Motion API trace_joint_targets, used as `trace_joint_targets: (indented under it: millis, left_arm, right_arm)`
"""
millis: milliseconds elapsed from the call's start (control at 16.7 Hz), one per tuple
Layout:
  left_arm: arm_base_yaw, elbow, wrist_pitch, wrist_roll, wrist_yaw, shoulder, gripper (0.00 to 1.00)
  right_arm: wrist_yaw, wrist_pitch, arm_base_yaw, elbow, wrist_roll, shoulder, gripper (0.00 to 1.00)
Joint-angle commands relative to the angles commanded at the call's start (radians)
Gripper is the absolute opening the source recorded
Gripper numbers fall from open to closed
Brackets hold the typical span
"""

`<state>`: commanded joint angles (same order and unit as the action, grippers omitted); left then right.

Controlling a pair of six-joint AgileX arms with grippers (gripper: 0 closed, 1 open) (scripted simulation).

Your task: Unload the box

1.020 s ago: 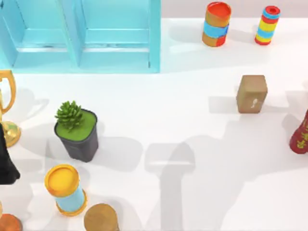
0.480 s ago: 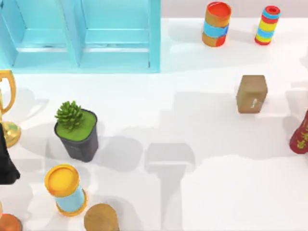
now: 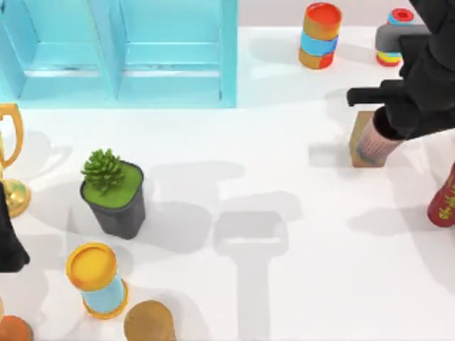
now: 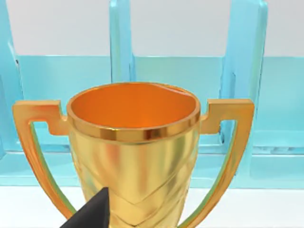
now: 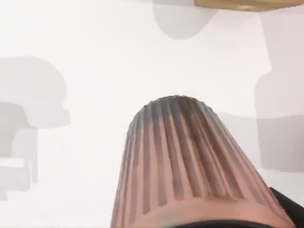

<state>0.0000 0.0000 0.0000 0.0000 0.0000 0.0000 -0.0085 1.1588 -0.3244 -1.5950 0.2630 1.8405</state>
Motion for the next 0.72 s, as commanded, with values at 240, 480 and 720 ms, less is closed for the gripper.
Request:
trace_joint_targets:
  millis: [240,480,720]
  left_arm:
    - [0.0,0.0,0.0,0.0,0.0,0.0,1.0]
    - [0.0,0.0,0.0,0.0,0.0,0.0,1.0]
    - [0.0,0.0,0.0,0.0,0.0,0.0,1.0]
  right_arm:
    - [0.015,-0.014,-0.157,0.204,0.2,-0.057,0.0]
    - [0.021,0.001,-0.202,0.315,0.297,-0.081,0.0]
    - [0.019,0.0,-0.198,0.316,0.3,-0.074,0.0]
